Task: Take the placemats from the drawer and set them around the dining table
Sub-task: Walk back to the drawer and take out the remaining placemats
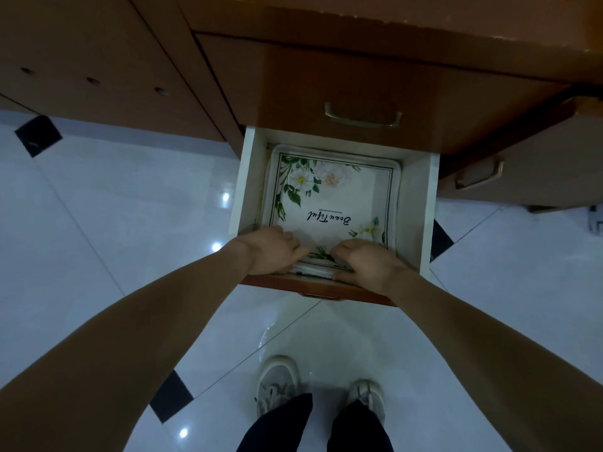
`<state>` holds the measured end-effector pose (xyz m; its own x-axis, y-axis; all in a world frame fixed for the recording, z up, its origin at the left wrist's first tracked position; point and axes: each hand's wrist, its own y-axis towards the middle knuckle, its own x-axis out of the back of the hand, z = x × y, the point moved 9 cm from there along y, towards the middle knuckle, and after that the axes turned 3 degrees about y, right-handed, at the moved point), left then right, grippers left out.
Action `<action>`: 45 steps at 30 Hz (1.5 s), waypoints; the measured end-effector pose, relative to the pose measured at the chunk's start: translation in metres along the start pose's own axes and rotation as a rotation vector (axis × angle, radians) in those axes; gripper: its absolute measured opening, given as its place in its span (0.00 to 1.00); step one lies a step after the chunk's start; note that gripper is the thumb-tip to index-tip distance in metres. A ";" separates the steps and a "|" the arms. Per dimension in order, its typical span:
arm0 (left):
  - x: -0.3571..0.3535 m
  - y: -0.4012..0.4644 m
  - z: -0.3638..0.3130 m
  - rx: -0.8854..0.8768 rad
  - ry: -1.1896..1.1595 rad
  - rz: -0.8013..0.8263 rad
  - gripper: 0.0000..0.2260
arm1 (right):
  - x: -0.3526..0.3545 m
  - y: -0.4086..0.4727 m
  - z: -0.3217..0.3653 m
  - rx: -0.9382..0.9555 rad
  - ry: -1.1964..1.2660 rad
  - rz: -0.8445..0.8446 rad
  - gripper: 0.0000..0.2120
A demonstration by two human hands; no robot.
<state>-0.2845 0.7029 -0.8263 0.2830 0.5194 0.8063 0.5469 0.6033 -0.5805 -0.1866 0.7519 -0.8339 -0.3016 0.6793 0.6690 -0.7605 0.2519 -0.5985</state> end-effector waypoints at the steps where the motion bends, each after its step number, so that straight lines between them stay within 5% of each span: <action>1: 0.002 0.000 -0.001 0.003 0.014 -0.014 0.18 | 0.002 0.000 0.002 0.015 -0.025 -0.014 0.23; 5: 0.006 -0.001 -0.003 0.001 -0.035 0.007 0.24 | 0.004 0.000 0.012 0.077 -0.122 -0.028 0.22; 13: 0.006 -0.008 0.005 0.063 -0.101 -0.001 0.21 | 0.011 -0.005 0.013 -0.022 -0.057 -0.053 0.20; 16: -0.004 -0.009 0.006 0.104 -0.195 0.113 0.26 | 0.012 -0.008 0.007 -0.034 -0.023 -0.081 0.19; 21: 0.014 -0.022 0.010 0.210 -0.244 -0.049 0.30 | 0.003 -0.003 -0.001 -0.064 0.099 -0.026 0.28; 31: 0.050 -0.101 0.070 0.911 -1.302 -0.672 0.15 | 0.043 -0.043 0.017 -0.151 0.232 -0.303 0.41; 34: 0.038 -0.103 0.062 1.042 -1.779 -0.511 0.10 | 0.061 -0.061 0.026 -0.152 0.233 -0.342 0.41; 37: 0.045 -0.090 0.037 0.900 -2.408 -0.375 0.14 | 0.069 -0.073 0.034 -0.129 0.195 -0.319 0.40; 41: 0.056 -0.086 0.033 0.770 -2.509 -0.339 0.25 | 0.066 -0.081 0.036 -0.098 0.283 -0.259 0.30; 45: 0.048 -0.101 0.031 0.907 -2.314 -0.357 0.28 | 0.058 -0.087 0.029 -0.142 0.732 -0.178 0.22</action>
<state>-0.3506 0.6853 -0.7323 -0.8918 -0.4378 -0.1139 -0.1031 0.4419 -0.8911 -0.1545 0.7498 -0.7303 0.3138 0.8911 0.3278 -0.6661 0.4526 -0.5928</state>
